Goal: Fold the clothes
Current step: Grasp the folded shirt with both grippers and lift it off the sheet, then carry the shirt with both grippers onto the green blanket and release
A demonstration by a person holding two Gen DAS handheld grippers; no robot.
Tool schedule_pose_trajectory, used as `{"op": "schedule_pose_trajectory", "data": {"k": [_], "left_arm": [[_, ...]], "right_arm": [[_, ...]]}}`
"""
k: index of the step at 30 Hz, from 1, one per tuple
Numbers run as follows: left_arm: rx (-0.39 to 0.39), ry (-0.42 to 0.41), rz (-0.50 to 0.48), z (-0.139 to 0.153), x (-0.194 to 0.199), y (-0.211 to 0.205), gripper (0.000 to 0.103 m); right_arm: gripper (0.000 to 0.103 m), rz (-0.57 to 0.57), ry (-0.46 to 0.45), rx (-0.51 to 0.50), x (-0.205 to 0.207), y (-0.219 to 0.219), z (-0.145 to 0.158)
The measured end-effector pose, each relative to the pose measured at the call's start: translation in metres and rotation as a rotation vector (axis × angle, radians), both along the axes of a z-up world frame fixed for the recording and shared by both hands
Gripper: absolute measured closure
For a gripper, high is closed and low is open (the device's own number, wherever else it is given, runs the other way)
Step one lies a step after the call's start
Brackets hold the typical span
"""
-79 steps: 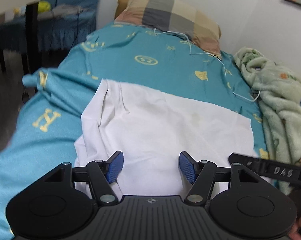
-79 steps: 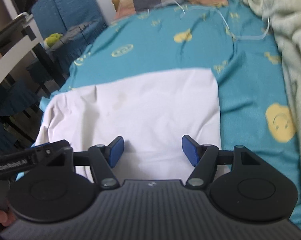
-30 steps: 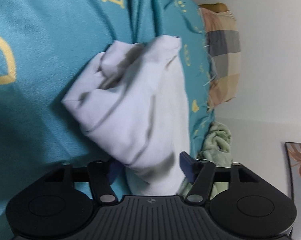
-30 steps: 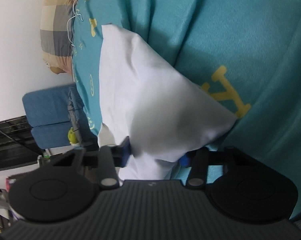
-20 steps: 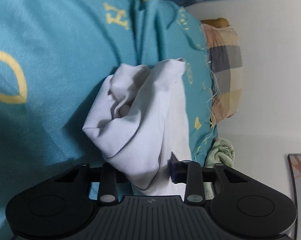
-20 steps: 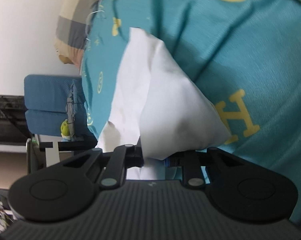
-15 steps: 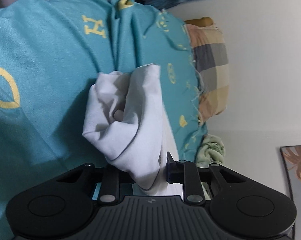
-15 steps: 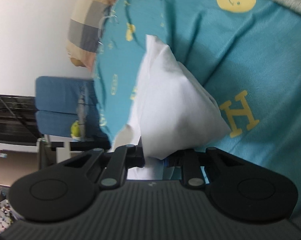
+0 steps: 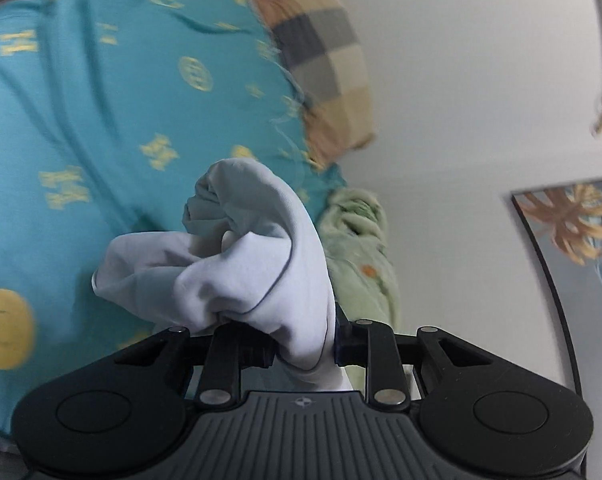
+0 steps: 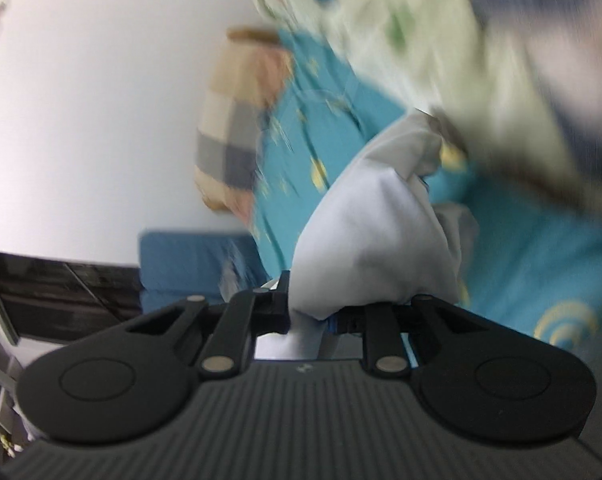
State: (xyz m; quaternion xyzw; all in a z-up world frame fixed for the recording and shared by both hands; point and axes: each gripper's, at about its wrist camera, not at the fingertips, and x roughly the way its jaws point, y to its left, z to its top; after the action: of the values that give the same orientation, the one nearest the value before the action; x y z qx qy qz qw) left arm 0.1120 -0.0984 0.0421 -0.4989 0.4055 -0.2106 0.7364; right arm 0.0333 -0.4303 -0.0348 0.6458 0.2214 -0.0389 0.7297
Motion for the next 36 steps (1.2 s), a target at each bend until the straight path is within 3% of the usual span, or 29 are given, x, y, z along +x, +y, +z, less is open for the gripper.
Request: {"op": "schedule_pose_trajectory", "data": {"k": [8,11,13,16,21,24,31,32,34,36], "left_arm": [[-0.142,-0.153,-0.233,0.058,0.059,-0.185,0.075],[-0.187,-0.211,-0.302,0.054,0.080,-0.252,0.075],[-0.201,-0.245,-0.338,0.035,0.075,-0.282,0.074],[-0.166,-0.255,-0.407,-0.006,0.074,-0.317,0.074],[-0.066,-0.133,-0.494,-0.083,0.066,-0.319,0.074],[-0.052,-0.070,-0.511,-0.107,0.059,-0.309,0.072],[0.066,-0.079,-0.554,-0.104,0.053,-0.296,0.062],[0.093,-0.095,-0.559,-0.101,0.052,-0.294,0.058],[0.148,-0.128,-0.565,-0.090,0.047,-0.290,0.039],[0.212,-0.178,-0.565,-0.072,0.039,-0.283,0.027]], "right_arm": [[0.084,-0.168,-0.162,-0.224,0.003,-0.151,0.090],[0.084,-0.205,-0.201,-0.343,0.002,-0.199,0.108],[0.084,-0.211,-0.203,-0.427,0.000,-0.225,0.108],[0.084,-0.208,-0.114,-0.491,-0.006,-0.247,0.086],[0.084,-0.167,0.131,-0.429,-0.010,-0.259,0.025],[0.084,-0.166,0.178,-0.372,-0.016,-0.253,0.003],[0.081,-0.191,0.195,-0.367,-0.023,-0.243,-0.003],[0.081,-0.195,0.190,-0.358,-0.026,-0.243,-0.002],[0.080,-0.193,0.181,-0.356,-0.034,-0.240,0.004],[0.076,-0.189,0.187,-0.401,-0.048,-0.230,0.020]]}}
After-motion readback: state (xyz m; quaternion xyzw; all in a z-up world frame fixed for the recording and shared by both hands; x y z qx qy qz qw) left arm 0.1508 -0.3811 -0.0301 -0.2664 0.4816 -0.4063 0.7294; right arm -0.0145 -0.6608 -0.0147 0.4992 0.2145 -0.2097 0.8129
